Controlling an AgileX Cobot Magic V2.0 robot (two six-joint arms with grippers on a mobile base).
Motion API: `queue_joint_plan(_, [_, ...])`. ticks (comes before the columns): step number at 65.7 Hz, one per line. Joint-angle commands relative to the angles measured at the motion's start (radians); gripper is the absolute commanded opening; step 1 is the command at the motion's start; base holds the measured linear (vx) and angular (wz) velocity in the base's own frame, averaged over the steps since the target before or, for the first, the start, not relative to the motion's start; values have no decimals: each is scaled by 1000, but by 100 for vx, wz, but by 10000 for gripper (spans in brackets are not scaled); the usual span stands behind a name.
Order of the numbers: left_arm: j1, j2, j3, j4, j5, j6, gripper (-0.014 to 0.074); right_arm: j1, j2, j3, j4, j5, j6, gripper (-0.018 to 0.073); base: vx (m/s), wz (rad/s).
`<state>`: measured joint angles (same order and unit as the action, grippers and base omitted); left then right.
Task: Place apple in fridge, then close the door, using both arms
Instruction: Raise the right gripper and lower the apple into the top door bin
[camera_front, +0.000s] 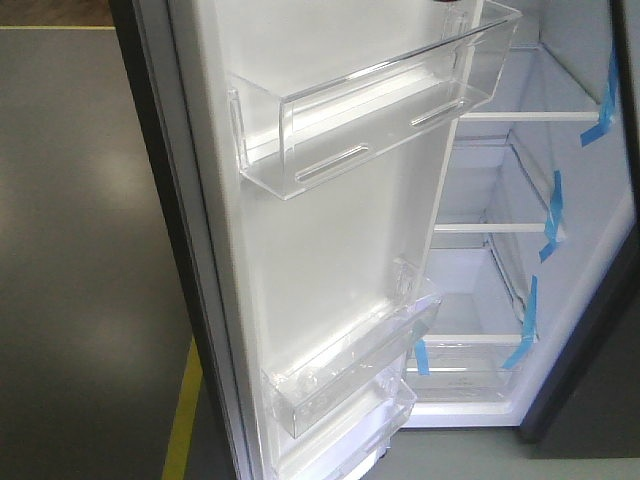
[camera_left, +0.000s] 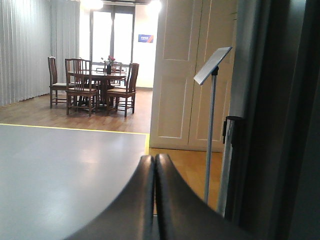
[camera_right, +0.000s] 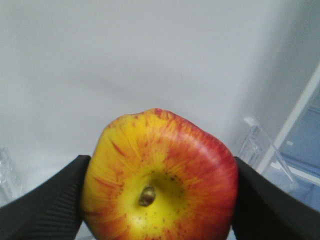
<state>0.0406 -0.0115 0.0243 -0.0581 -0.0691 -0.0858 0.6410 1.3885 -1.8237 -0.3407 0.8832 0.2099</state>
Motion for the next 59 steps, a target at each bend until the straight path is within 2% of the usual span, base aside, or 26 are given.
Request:
queue_joint_plan(1, [-2, -15, 29, 0, -72, -9, -6, -8, 45, -124, -22, -44, -27, 275, 0, 0])
queue_joint_plan(6, [-2, -15, 29, 0, -72, -9, -6, -57, 97, -187, 12, 0, -61, 275, 0, 0])
queue_joint_plan(14, [-2, -15, 29, 0, -72, -9, -6, -160, 157, -254, 201, 26, -179, 275, 0, 0])
queue_joint_plan(20, [-2, -15, 29, 0, -72, -9, -6, -235, 190, -269, 382, 24, -281, 275, 0, 0])
queue_joint_plan(24, [-2, -15, 29, 0, -72, -9, -6, -276, 209, -268, 468, 24, -330, 275, 0, 0])
queue_joint_plan(29, [-2, -15, 29, 0, -72, -9, -6, -306, 231, -268, 527, 25, -369, 275, 0, 0])
queue_joint_plan(43, [-2, -15, 29, 0, -72, -9, -6, -324, 269, -268, 558, 30, -420, 275, 0, 0])
queue_joint_plan(59, [-2, -15, 29, 0, -72, -9, -6, -324, 299, -268, 557, 55, -419, 309, 0, 0])
